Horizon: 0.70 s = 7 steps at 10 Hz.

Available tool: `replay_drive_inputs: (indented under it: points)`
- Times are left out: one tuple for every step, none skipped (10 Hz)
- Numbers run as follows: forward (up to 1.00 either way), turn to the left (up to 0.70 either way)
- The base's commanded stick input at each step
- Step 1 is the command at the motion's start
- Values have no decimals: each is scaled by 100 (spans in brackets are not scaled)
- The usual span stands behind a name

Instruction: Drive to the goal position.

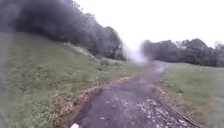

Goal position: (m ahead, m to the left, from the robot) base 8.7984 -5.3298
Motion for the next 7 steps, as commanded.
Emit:
replay_drive_inputs:
  points:
    - [50,-50]
    - [50,-50]
    - [36,-41]
    - [15,-26]
    - [26,-17]
    - [38,-8]
    - [50,0]
